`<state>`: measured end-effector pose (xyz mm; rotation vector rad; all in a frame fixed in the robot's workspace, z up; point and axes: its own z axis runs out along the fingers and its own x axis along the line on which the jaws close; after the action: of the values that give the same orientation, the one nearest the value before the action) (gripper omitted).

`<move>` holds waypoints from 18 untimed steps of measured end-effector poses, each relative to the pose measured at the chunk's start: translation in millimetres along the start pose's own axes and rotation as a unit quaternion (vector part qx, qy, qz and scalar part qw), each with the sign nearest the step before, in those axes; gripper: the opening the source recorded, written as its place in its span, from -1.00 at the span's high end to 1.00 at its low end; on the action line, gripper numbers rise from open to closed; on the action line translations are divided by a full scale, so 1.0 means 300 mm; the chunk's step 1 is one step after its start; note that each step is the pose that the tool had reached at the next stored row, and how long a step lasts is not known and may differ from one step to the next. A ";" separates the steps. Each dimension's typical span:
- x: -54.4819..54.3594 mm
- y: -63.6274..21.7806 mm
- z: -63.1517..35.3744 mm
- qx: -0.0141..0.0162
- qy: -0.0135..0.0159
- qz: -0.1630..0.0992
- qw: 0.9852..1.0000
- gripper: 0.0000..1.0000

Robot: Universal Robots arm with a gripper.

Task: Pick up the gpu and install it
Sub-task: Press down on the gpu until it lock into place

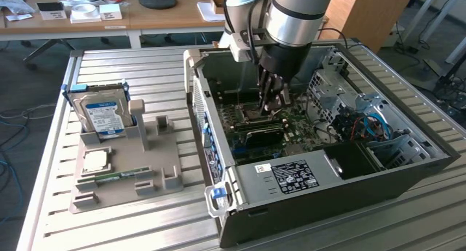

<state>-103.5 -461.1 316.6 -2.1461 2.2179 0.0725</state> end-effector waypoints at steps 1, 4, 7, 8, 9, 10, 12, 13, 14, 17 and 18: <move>0.000 0.000 0.000 0.000 0.000 0.000 1.000 0.59; 0.000 0.000 0.000 0.000 0.000 0.000 1.000 0.79; 0.000 0.000 0.000 0.000 0.000 0.000 1.000 0.79; 0.000 0.000 0.000 0.000 0.000 0.000 1.000 0.79; 0.000 0.000 0.000 0.000 0.000 0.000 1.000 0.79; 0.000 0.000 0.000 0.000 0.000 0.000 1.000 0.79; 0.000 0.000 0.007 0.000 0.000 0.000 1.000 0.79; 0.001 0.000 0.013 0.000 0.000 0.000 1.000 0.79; 0.001 0.000 0.019 0.000 0.000 0.000 1.000 0.79; 0.003 0.000 0.035 0.000 0.000 0.000 1.000 0.79; 0.003 0.000 0.038 0.000 0.000 0.000 1.000 0.79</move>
<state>-103.5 -461.1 305.3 -2.1461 2.2179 0.0725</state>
